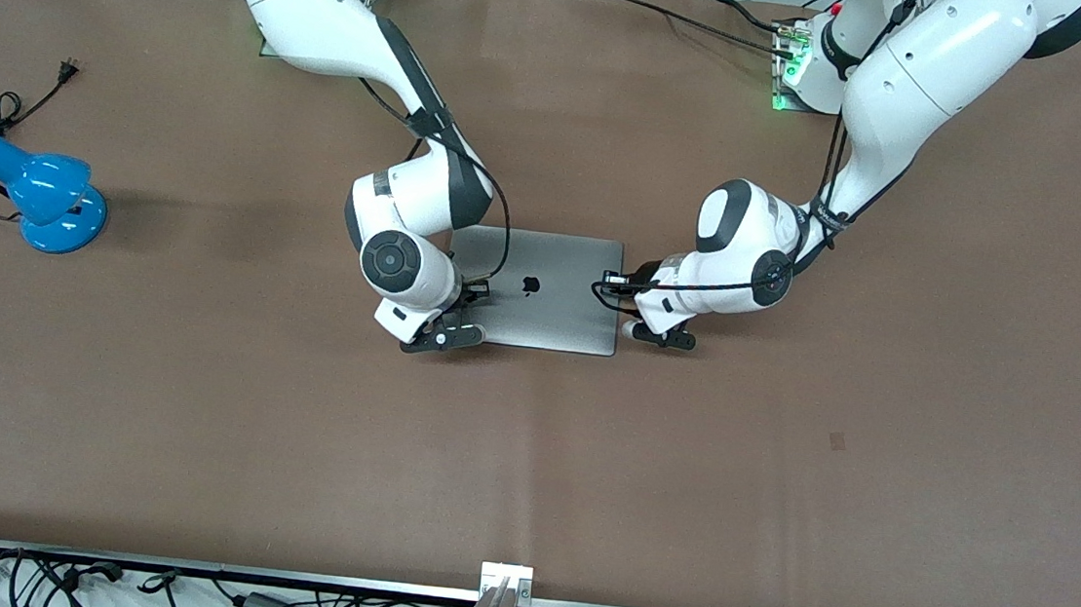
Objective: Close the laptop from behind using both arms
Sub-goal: 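Press the lid down flat with both grippers onto the keyboard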
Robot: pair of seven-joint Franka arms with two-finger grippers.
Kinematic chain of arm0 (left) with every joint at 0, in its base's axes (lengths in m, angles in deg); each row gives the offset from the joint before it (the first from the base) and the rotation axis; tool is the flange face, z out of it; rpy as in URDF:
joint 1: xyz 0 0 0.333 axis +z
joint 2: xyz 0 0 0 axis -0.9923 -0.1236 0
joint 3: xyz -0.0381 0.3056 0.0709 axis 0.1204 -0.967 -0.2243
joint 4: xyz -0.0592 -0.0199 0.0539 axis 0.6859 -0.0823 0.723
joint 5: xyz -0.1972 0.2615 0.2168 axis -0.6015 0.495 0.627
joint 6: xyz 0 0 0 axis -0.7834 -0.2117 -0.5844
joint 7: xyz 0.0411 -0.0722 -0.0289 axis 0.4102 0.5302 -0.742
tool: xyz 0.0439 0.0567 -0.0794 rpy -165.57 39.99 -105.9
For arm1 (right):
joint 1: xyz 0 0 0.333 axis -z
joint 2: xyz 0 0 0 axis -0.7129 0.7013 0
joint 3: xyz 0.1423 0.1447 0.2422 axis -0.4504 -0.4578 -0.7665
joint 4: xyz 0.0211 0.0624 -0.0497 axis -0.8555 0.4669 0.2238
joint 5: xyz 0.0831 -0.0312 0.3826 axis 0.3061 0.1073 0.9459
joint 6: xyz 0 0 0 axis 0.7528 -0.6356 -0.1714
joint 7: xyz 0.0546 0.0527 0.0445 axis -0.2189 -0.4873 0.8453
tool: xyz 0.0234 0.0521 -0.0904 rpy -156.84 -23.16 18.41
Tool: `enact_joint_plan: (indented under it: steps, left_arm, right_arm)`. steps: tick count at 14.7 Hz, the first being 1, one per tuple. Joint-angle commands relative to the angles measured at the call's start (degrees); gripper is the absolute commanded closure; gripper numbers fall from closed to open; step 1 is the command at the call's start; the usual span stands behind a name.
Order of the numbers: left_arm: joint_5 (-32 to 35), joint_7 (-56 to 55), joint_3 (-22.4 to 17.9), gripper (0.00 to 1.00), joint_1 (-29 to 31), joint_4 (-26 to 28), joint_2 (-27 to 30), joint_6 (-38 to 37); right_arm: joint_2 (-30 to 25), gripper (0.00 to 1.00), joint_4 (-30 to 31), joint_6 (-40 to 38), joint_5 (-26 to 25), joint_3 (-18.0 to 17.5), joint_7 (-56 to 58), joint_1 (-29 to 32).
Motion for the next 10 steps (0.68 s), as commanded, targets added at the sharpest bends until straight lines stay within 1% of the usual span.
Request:
enact_joint_plan:
  steps: [1,6,8,10]
  left_arm:
    - [1.4,0.7,-1.0,1.0,-1.0,-1.3,-0.8,0.5]
    - [1.7,0.3,-1.0,1.0,-0.2,-1.0,0.0,0.0]
    - [1.7,-0.8,-0.9,1.0,0.2,-0.6,1.8,-0.9]
    - [1.7,-1.4,-0.9,1.0,0.7,-0.7,4.6,-4.5]
  right_arm:
    - [1.8,1.0,-1.5,0.7,-0.8,0.0,-0.4,-0.2]
    - [1.1,1.0,-1.6,0.6,-1.2,0.3,-0.4,-0.3]
    - [-0.2,1.0,-2.4,-0.1,-1.3,1.5,-0.4,-0.8]
    - [-2.5,1.0,-3.1,-3.5,-1.4,2.6,-0.2,-0.3]
